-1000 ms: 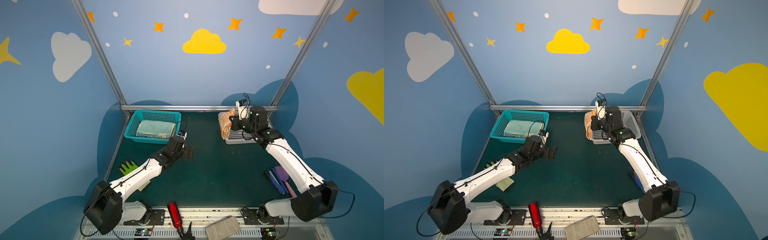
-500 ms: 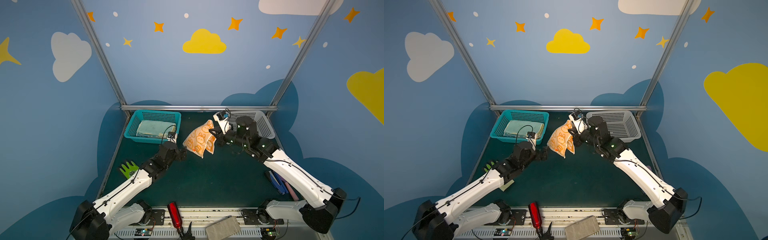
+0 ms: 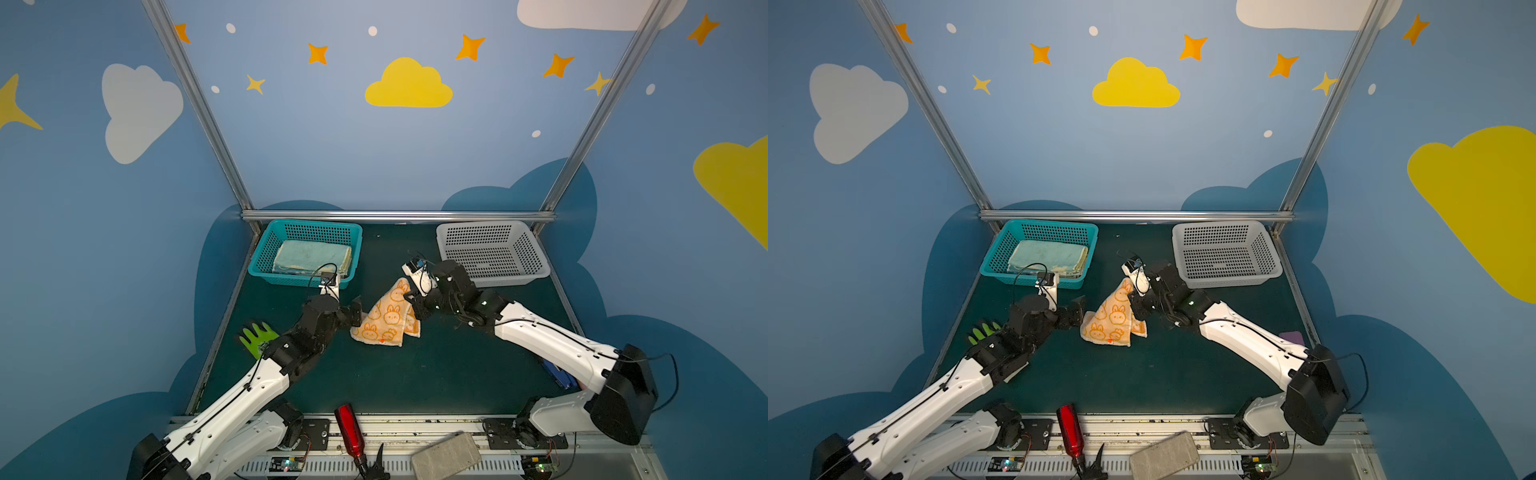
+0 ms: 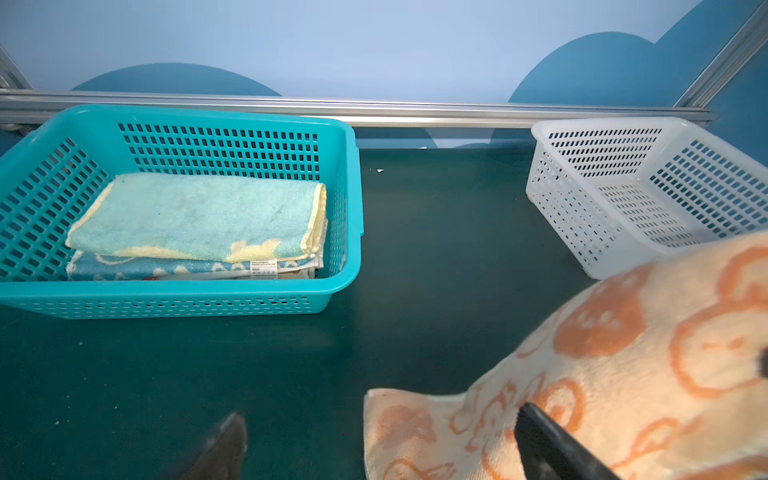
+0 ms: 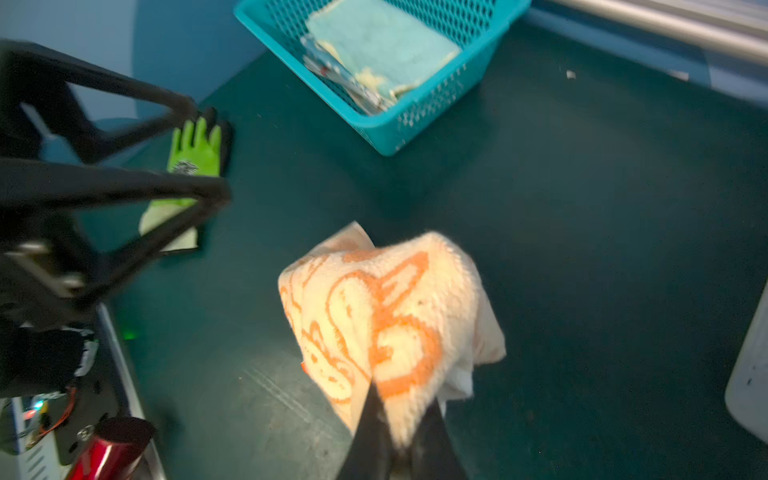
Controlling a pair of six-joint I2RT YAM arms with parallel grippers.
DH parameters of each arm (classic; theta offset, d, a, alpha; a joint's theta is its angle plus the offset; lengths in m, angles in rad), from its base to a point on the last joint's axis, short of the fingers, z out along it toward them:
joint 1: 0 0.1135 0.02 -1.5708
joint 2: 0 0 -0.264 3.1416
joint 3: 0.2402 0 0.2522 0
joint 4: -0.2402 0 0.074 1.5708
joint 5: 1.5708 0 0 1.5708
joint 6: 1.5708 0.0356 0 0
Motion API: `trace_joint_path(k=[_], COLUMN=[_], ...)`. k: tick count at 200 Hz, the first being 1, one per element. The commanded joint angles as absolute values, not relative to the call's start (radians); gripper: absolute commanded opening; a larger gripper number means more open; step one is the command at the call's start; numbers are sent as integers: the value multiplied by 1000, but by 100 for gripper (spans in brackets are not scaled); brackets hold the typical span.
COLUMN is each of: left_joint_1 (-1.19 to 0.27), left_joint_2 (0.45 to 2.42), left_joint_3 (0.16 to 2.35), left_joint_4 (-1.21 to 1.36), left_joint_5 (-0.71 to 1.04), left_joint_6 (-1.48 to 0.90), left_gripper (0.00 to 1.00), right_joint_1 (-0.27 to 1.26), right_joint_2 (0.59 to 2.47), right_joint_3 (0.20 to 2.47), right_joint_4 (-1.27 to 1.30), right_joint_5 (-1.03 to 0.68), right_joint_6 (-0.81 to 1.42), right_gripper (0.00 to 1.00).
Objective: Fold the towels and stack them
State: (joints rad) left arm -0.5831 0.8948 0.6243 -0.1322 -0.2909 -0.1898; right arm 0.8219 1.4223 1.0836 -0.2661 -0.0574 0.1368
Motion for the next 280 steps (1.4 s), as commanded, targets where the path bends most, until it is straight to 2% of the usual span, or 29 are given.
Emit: trace_joint_path(k=[1, 43, 61, 78, 86, 104, 154, 182, 186, 209, 244, 280], left_joint_1=[-578, -575, -571, -569, -566, -561, -544, -538, -536, -527, -517, -501], left_joint_2=[925, 993, 1027, 1069, 1093, 1153, 1288, 1298, 1295, 1283, 1262, 1222], left_joint_3=[641, 659, 673, 693, 703, 733, 792, 775, 772, 760, 756, 733], left_joint_4=[-147, -130, -126, -132, -138, -160, -217, -192, -186, -166, -163, -154], left_joint_5=[-267, -252, -243, -238, -237, -236, -193, -184, -184, -180, -189, -195], left_joint_6=[-170, -164, -163, -161, -163, -167, -190, -210, -213, -214, -219, -229], left_gripper=[100, 100, 100, 100, 100, 100, 100, 100, 100, 100, 100, 100], right_joint_1=[784, 673, 639, 628, 627, 629, 641, 679, 688, 783, 931, 991], right_joint_2=[1448, 1494, 1513, 1536, 1548, 1570, 1468, 1399, 1391, 1371, 1427, 1566], right_joint_3=[1052, 1027, 1005, 1004, 1015, 1051, 1032, 999, 992, 952, 919, 934], right_joint_4=[-250, -395, -412, -437, -463, -530, -536, -525, -521, -503, -442, -355], right_joint_5=[15, 64, 83, 98, 104, 133, 149, 51, 31, -11, 59, 92], right_joint_6=[216, 350, 357, 349, 342, 332, 261, 105, 79, -61, -181, -125], right_gripper=[0, 2, 13, 38, 46, 54, 56, 57, 60, 61, 59, 55])
